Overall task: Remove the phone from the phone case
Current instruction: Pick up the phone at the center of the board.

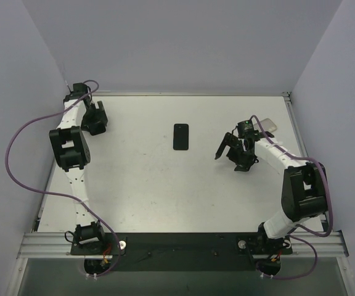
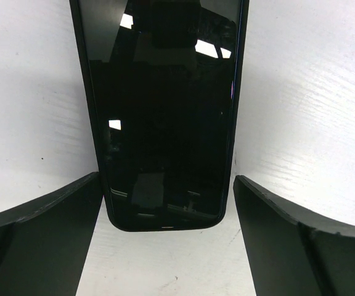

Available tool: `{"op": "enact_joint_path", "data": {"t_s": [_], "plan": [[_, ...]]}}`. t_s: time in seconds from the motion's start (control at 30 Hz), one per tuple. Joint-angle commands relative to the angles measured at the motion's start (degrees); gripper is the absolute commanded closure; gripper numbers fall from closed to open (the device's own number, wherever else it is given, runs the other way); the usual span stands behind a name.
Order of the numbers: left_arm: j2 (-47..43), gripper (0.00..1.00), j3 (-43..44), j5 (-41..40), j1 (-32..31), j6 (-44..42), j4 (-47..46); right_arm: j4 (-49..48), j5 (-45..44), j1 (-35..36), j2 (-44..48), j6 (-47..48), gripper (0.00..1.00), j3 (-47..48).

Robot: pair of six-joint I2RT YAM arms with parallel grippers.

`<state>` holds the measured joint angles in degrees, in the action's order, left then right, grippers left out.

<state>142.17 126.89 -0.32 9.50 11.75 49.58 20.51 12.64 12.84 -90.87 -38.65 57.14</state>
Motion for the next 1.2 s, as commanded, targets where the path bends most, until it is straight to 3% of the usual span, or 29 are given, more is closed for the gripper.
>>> {"op": "enact_joint_path", "data": {"t_s": [0.0, 0.13, 0.27, 0.37, 0.5, 0.6, 0.73, 0.93, 1.07, 1.17], "plan": [[2.1, 0.02, 1.4, -3.6, -0.6, -0.4, 1.7, 2.3, -0.6, 0.3, -0.3, 0.4, 0.00, 1.0], [3.3, 0.05, 1.9, -7.3, -1.5, -0.3, 3.1, 2.3, -0.1, 0.5, -0.3, 0.2, 0.00, 0.8], [1.9, 0.24, -0.9, -6.0, -1.6, 0.2, 1.8, 2.2, -0.1, 0.7, 0.4, 0.0, 0.00, 0.6], [-1.3, 0.32, -3.7, -3.1, -1.5, 1.2, -0.9, 2.1, -0.1, 0.9, 1.4, -0.1, 0.00, 0.2], [-7.6, 0.44, -12.6, 0.2, -2.4, 3.1, -4.8, 2.1, -0.1, 1.3, 3.4, -0.5, 0.00, -0.4], [-13.5, 0.48, -17.4, 2.9, -4.1, 6.3, -6.8, 2.1, -0.3, 1.7, 4.8, -0.5, 0.00, -1.0], [-23.3, 0.53, -32.4, 4.8, -9.0, 11.7, -12.3, 1.9, -0.1, 2.3, 6.1, -1.1, 0.00, -1.7], [-37.3, 0.62, -48.0, 6.4, -16.4, 16.4, -17.1, 0.9, 1.1, 3.2, 10.5, -1.5, 0.00, -4.0], [-47.3, 0.63, -59.6, 8.8, -20.5, 20.3, -20.1, -0.1, 1.2, 4.8, 12.2, -2.0, 0.01, -4.8], [-52.7, 0.63, -63.2, 9.1, -25.5, 22.8, -20.4, -2.7, 4.7, 5.9, 11.9, -4.1, 0.01, -5.4]]}}
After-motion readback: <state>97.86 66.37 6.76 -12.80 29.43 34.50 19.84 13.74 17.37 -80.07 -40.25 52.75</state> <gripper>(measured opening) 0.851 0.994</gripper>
